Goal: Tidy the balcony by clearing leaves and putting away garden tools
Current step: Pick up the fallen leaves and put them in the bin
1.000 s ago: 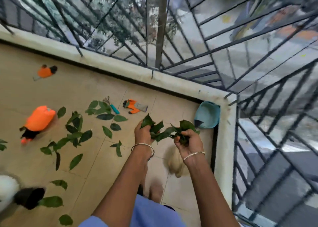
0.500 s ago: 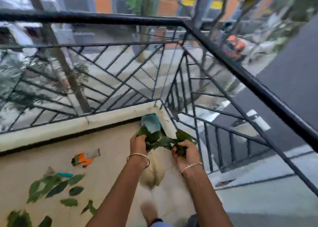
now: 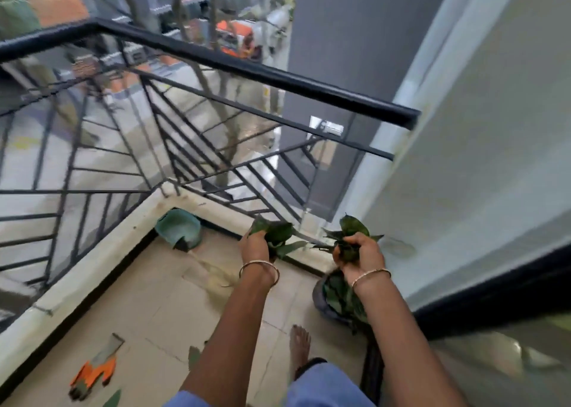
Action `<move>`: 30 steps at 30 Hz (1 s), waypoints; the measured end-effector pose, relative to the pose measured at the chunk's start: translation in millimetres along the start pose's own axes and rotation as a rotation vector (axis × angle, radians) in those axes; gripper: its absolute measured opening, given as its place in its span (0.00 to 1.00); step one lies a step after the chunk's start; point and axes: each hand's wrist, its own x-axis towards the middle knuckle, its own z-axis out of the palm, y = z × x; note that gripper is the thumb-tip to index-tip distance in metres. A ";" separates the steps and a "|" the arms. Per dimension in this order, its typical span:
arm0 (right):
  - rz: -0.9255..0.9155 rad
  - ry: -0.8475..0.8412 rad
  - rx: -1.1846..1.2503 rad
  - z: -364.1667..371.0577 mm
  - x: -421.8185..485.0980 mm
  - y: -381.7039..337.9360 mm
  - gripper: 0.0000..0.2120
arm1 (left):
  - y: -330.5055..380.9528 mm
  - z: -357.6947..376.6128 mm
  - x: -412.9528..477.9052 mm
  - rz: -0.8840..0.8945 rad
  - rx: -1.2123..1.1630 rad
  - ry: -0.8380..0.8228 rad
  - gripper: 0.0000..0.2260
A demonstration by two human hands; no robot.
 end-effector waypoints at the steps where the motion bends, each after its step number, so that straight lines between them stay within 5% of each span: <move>1: -0.021 0.035 0.020 -15.5 2.7 -10.2 0.09 | -13.0 8.9 0.4 -0.016 0.044 0.000 0.12; 11: 0.050 0.403 0.093 -165.8 76.1 -72.1 0.06 | -149.6 78.2 22.8 -0.180 0.273 0.095 0.05; 28: 0.329 0.608 -0.030 -285.5 277.4 -40.5 0.02 | -339.2 94.7 167.8 -0.242 0.604 0.248 0.11; 30: 0.340 0.634 -0.091 -302.4 304.0 -24.7 0.10 | -364.4 85.9 195.5 -0.253 0.673 0.225 0.12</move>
